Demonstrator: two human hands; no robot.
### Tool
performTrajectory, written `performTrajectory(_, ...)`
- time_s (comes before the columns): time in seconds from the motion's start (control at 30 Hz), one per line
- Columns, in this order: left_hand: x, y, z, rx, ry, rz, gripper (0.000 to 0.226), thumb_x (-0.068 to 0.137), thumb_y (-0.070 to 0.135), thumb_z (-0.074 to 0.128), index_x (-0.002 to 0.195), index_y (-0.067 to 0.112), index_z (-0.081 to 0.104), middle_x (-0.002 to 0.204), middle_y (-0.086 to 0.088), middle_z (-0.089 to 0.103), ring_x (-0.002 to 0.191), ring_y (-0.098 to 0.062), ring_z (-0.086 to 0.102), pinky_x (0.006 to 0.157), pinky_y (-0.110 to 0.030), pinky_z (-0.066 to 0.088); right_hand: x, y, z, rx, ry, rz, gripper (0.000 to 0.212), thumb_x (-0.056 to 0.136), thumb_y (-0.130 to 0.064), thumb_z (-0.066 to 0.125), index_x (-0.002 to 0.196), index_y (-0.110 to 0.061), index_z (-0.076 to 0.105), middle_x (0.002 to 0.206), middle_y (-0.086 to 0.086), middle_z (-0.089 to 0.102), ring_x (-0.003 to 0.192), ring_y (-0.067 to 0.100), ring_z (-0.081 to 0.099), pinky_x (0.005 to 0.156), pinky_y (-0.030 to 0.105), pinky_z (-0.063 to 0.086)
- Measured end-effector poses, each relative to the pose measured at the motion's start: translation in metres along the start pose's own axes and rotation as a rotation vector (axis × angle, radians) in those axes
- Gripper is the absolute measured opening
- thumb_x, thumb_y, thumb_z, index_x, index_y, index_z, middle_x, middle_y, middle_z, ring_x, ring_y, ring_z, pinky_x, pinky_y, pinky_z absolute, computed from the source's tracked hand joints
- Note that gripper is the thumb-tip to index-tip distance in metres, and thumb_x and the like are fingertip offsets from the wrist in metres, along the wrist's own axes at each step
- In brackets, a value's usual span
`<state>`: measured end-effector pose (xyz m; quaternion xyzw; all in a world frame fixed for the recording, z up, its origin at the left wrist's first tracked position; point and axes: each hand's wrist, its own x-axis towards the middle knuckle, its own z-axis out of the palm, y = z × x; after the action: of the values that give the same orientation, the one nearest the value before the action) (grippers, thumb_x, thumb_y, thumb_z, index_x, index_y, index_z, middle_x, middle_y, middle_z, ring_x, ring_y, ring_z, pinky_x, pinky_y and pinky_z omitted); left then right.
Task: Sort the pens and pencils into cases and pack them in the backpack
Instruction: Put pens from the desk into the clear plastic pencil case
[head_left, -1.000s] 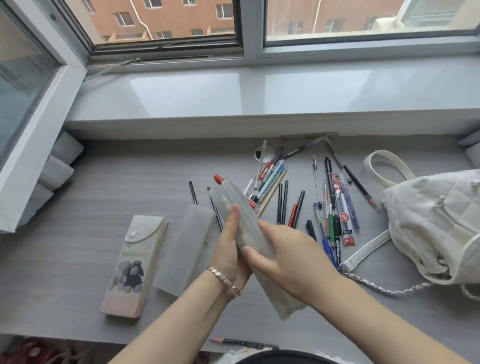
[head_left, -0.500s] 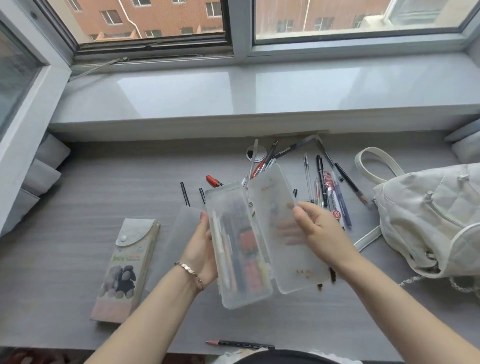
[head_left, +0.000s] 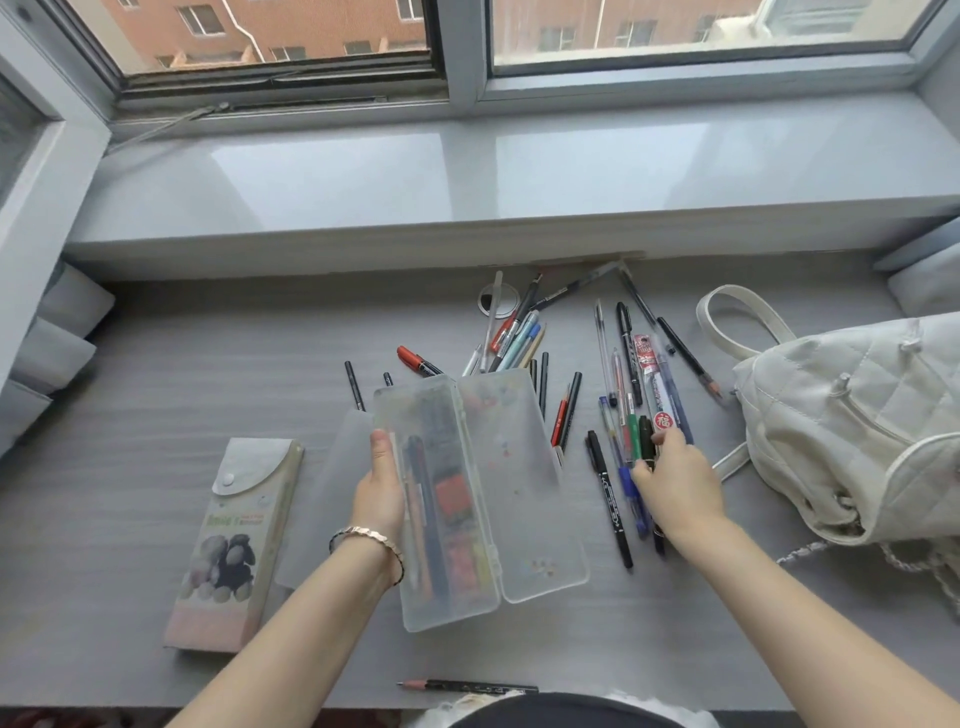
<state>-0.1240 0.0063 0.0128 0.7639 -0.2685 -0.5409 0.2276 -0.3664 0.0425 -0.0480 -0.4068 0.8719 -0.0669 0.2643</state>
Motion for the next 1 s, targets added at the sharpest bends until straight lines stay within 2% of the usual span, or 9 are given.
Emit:
performTrajectory(0.1, -0.001, -0.002, 0.002, -0.032, 0.001, -0.024, 0.071, 0.091, 0.060, 0.020, 0.138, 0.010, 0.039, 0.144, -0.009, 0.041, 0.132, -0.027, 0.037, 0.108, -0.036, 0.028, 0.003, 0.000, -0.006, 0.046, -0.017, 0.046, 0.026, 0.084, -0.016, 0.057, 0.105, 0.000, 0.052, 0.103, 0.021, 0.062, 0.097, 0.036, 0.057, 0.079, 0.036, 0.044)
performTrajectory(0.2, -0.003, -0.004, 0.003, -0.051, 0.007, -0.022, 0.071, 0.090, 0.060, 0.022, 0.138, 0.012, 0.039, 0.144, -0.007, 0.041, 0.132, -0.027, 0.038, 0.109, -0.037, 0.028, -0.004, -0.011, -0.007, 0.077, 0.043, -0.078, 0.014, 0.084, -0.015, 0.054, 0.088, -0.002, 0.054, 0.095, 0.021, 0.061, 0.084, 0.033, 0.055, 0.071, 0.034, 0.041)
performTrajectory(0.43, -0.005, -0.004, 0.002, -0.014, -0.001, 0.042, 0.067, 0.092, 0.057, 0.021, 0.141, 0.014, 0.035, 0.148, -0.004, 0.036, 0.137, -0.024, 0.032, 0.112, -0.035, 0.023, -0.021, -0.025, 0.013, -0.225, -0.095, -0.238, 0.022, 0.088, -0.019, 0.055, 0.104, -0.005, 0.053, 0.106, 0.014, 0.061, 0.099, 0.033, 0.058, 0.077, 0.033, 0.045)
performTrajectory(0.53, -0.005, -0.006, 0.001, 0.012, -0.004, 0.064, 0.066, 0.092, 0.056, 0.021, 0.140, 0.013, 0.037, 0.146, -0.005, 0.038, 0.136, -0.024, 0.034, 0.111, -0.034, 0.025, -0.025, -0.030, 0.004, -0.035, -0.069, -0.228, 0.017, 0.083, -0.016, 0.057, 0.096, -0.005, 0.059, 0.096, 0.014, 0.066, 0.089, 0.031, 0.059, 0.073, 0.034, 0.047)
performTrajectory(0.67, -0.004, -0.009, 0.005, 0.034, 0.002, 0.057, 0.067, 0.092, 0.056, 0.022, 0.137, 0.011, 0.041, 0.142, -0.007, 0.044, 0.131, -0.027, 0.039, 0.110, -0.038, 0.029, -0.046, -0.064, -0.036, 0.321, 0.084, -0.415, 0.008, 0.080, -0.014, 0.063, 0.087, -0.014, 0.066, 0.077, 0.002, 0.068, 0.073, 0.020, 0.061, 0.067, 0.030, 0.047)
performTrajectory(0.77, -0.009, -0.009, 0.015, 0.078, -0.006, 0.096, 0.066, 0.093, 0.055, 0.021, 0.133, 0.009, 0.046, 0.139, -0.008, 0.047, 0.130, -0.027, 0.041, 0.112, -0.038, 0.028, -0.073, -0.094, -0.050, 0.512, -0.122, -0.549, 0.012, 0.078, -0.013, 0.068, 0.079, -0.025, 0.065, 0.070, -0.007, 0.066, 0.065, 0.006, 0.061, 0.061, 0.017, 0.049)
performTrajectory(0.83, -0.014, -0.009, 0.021, 0.049, -0.034, 0.116, 0.064, 0.093, 0.053, 0.022, 0.131, 0.009, 0.048, 0.134, -0.007, 0.049, 0.128, -0.026, 0.043, 0.109, -0.035, 0.031, -0.086, -0.102, -0.036, 0.493, -0.258, -0.584, 0.011, 0.079, -0.016, 0.068, 0.089, -0.019, 0.067, 0.078, -0.002, 0.069, 0.071, 0.010, 0.063, 0.069, 0.022, 0.053)
performTrajectory(0.93, -0.017, -0.009, 0.028, 0.003, -0.060, 0.107, 0.062, 0.094, 0.053, 0.021, 0.135, 0.013, 0.044, 0.139, -0.007, 0.047, 0.130, -0.023, 0.041, 0.110, -0.034, 0.030, -0.092, -0.100, -0.010, 0.208, -0.064, -0.665, 0.037, 0.079, -0.021, 0.070, 0.112, -0.008, 0.060, 0.091, 0.007, 0.067, 0.083, 0.022, 0.063, 0.076, 0.030, 0.051)
performTrajectory(1.0, -0.018, -0.009, 0.030, -0.030, -0.061, 0.057, 0.064, 0.092, 0.056, 0.021, 0.136, 0.015, 0.042, 0.141, -0.007, 0.045, 0.130, -0.025, 0.041, 0.111, -0.038, 0.030, -0.090, -0.091, 0.005, 0.054, 0.106, -0.799, 0.052, 0.068, -0.019, 0.079, 0.114, -0.004, 0.059, 0.082, 0.008, 0.065, 0.072, 0.024, 0.065, 0.060, 0.026, 0.053)
